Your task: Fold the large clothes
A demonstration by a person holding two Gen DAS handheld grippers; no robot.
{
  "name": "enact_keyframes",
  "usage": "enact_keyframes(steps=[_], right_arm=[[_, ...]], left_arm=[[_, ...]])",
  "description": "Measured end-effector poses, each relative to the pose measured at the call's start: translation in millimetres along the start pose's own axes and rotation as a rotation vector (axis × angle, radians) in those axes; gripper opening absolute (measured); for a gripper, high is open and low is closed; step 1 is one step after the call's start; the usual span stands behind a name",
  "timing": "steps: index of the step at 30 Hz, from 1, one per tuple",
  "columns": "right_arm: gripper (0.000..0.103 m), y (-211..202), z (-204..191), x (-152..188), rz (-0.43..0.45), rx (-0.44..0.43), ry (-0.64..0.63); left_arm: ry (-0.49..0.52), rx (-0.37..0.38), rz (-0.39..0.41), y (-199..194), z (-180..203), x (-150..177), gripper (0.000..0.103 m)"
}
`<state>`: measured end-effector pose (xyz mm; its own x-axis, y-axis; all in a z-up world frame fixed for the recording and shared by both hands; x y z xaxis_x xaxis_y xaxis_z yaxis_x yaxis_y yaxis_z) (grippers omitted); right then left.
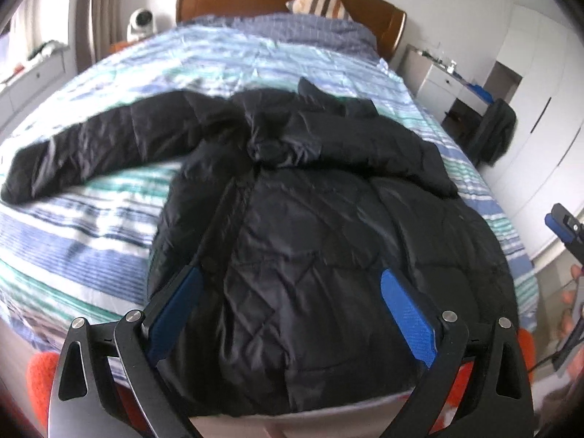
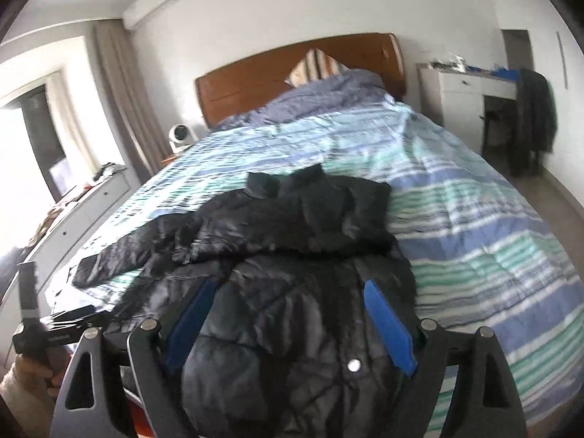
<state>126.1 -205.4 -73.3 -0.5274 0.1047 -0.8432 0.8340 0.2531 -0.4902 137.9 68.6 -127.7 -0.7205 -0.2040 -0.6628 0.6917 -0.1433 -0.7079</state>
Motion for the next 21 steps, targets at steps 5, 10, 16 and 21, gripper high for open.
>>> enact_keyframes(steps=[5, 10, 16, 21], right_arm=[[0.103, 2, -8, 9, -0.028, -0.021, -0.004], [0.103, 7, -15, 21, -0.075, -0.025, -0.012], [0.103, 12, -28, 29, -0.107, -0.043, -0.041], [0.103, 12, -43, 28, -0.108, -0.059, -0.090]], left_arm=[[0.002, 0.010, -0.030, 0, 0, 5, 0.099], [0.041, -0.001, -0.026, -5, 8, 6, 0.099], [0.044, -0.019, -0.021, -11, 3, 2, 0.099], [0.049, -0.066, 0.000, -19, -12, -3, 0.099]])
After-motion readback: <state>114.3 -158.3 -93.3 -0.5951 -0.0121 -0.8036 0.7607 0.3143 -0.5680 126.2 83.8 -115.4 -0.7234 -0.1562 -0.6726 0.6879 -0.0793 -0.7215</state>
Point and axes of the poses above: each gripper's, at about its wrist camera, not at the fingertips, and y roughly the way its jaws point, z to its right, x to its underside, the point moved 1 cm from there along y, roughly the way its jaws point, and after that the axes turned 4 degrees about z, right-handed, at the moved point
